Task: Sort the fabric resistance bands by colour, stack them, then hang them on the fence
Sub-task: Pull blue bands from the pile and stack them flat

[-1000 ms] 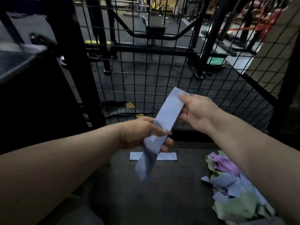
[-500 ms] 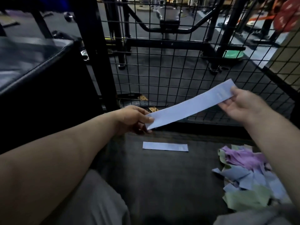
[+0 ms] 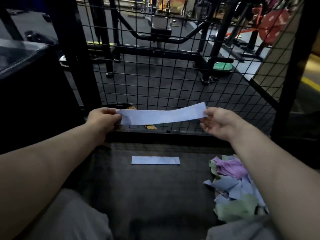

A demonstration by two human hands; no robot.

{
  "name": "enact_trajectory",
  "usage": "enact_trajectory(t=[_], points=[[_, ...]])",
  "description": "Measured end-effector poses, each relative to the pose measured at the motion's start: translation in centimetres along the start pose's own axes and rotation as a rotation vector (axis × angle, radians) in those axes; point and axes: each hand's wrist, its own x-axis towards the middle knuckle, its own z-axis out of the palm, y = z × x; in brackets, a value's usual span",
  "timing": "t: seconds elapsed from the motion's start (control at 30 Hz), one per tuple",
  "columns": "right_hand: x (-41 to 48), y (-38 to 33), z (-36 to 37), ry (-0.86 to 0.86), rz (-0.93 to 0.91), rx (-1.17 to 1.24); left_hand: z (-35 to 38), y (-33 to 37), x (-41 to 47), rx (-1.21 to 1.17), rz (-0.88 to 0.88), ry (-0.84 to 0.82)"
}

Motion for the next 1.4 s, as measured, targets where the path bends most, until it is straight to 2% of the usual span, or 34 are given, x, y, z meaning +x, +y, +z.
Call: enact_trajectory(t=[0.2,0.37,0.43,0.53,0.6,0.67,0.77,0.93,1.13,1.27,1.4], points=[[0.0,2.7,-0.9,0.055,-0.042,-0.046,0.7,-0.3,-0.7,0.03,0.014,0.076],[4.0,5.5,-0.8,0.081,0.128,-0.16,1.3,-1.8,0.5,0.063,-0.096,0.033],[6.3,5.7,-0.5,0.08,0.129,-0.292,1.9,-2.6,2.1,0.155,-0.141,-0.069],[10.5,5.3,-0.4,0.102,0.099,-0.525,3.2,-3.9,6.1,0.252,-0.171,-0.133],[13.1,5.9,-0.3,0.064,0.15,-0.729,4.4,-5.7,8.7,0.357,-0.168,-0.172],[16.4,7.5,-0.5,-0.003,0.139,-1.019,5.8,-8.7,11.3,0.466,-0.185,-0.151],[20.1,11.4,-0.3,-0.125,0.163,-1.188,6.9,-13.8,14.2,0.556,-0.23,-0.118],[26.0,18.9,-0.2,-0.125,0.229,-1.118,8.3,-21.5,17.6,0.632,-0.317,-0.16],[30.1,26.1,-0.9,-0.046,0.239,-1.066,8.9,-28.5,19.5,0.612,-0.405,-0.094],[31.5,29.0,-1.9,0.055,0.28,-0.953,9.9,-31.1,20.0,0.551,-0.458,-0.073],[31.9,29.5,-2.5,0.085,0.271,-0.959,10.3,-32.4,20.3,0.555,-0.441,-0.038]])
